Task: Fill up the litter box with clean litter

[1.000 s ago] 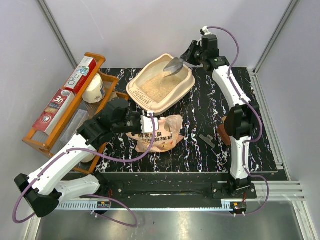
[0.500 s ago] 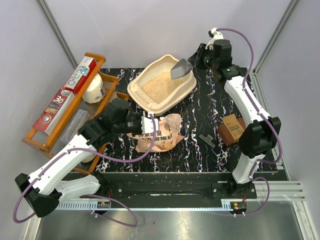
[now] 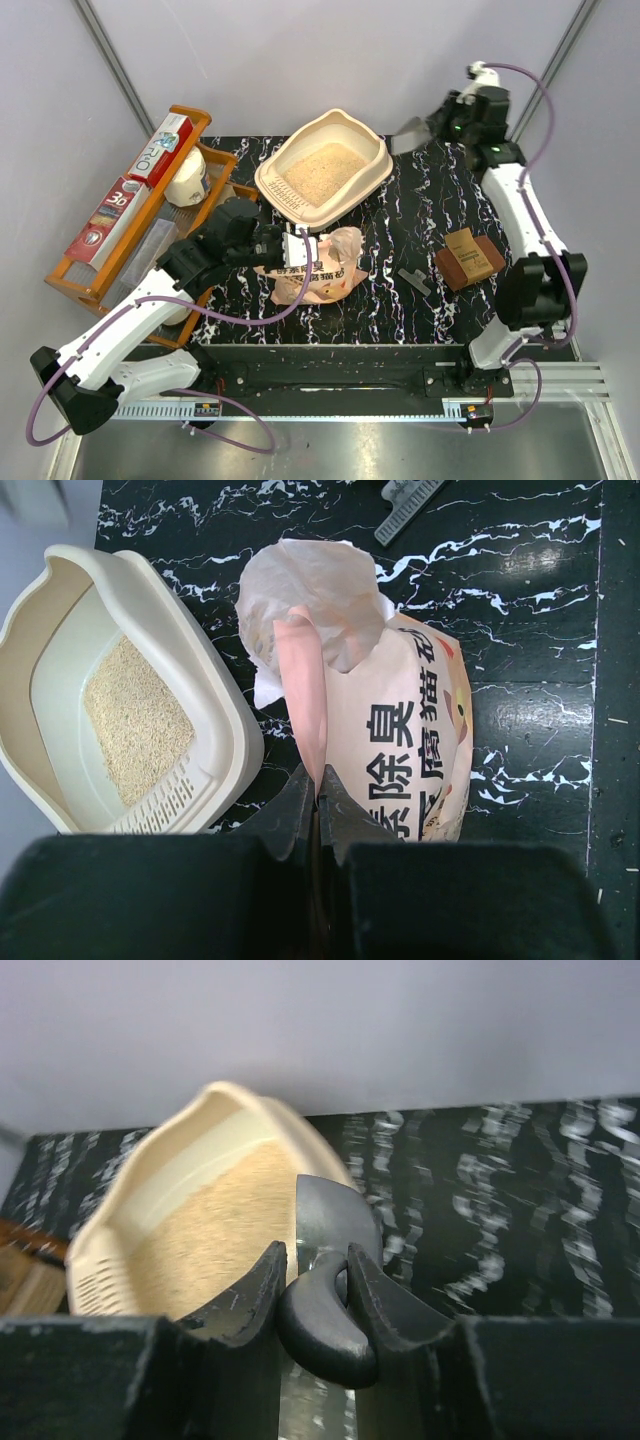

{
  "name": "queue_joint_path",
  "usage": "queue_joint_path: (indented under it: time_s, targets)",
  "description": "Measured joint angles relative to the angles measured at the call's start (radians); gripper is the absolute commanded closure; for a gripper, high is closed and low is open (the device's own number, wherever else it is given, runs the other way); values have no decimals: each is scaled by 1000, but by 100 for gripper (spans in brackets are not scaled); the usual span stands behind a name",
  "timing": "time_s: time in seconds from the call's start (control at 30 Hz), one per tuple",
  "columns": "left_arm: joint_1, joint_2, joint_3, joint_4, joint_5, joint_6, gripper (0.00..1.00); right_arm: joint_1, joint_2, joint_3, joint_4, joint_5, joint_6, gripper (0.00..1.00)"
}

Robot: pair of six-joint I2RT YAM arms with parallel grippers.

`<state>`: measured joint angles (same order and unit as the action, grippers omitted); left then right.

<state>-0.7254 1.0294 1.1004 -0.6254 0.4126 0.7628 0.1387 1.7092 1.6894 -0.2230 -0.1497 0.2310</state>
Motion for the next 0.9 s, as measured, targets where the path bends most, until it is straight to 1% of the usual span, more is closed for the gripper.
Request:
queue_joint_path:
  time_s: [0.2,0.27,0.37,0.47,0.5,0.57,0.77,0.9]
  targets:
    - [0,0,-13,17,1,-6,100,-248,-177,-212,-27,19,8,100]
    - [1,0,-14,21,2,-12,100,-289,-229,-277,-44,26,8,100]
    - [1,0,-14,23,3,-20,100,-306,-304,-383,-71,8,7,100]
    - [1,0,-14,24,4,-29,100,-315,-360,-477,-116,-89,-4,96]
    - [1,0,-14,24,4,-30,100,-319,-368,-497,-131,-134,-12,93]
    - [1,3,-14,26,7,-34,100,-325,-371,-518,-178,-241,-44,91]
    - [1,23,-14,27,11,-38,100,-338,-344,-527,-247,-491,-135,95]
    - [1,29,-14,26,11,-39,100,-356,-265,-525,-253,-560,-165,95]
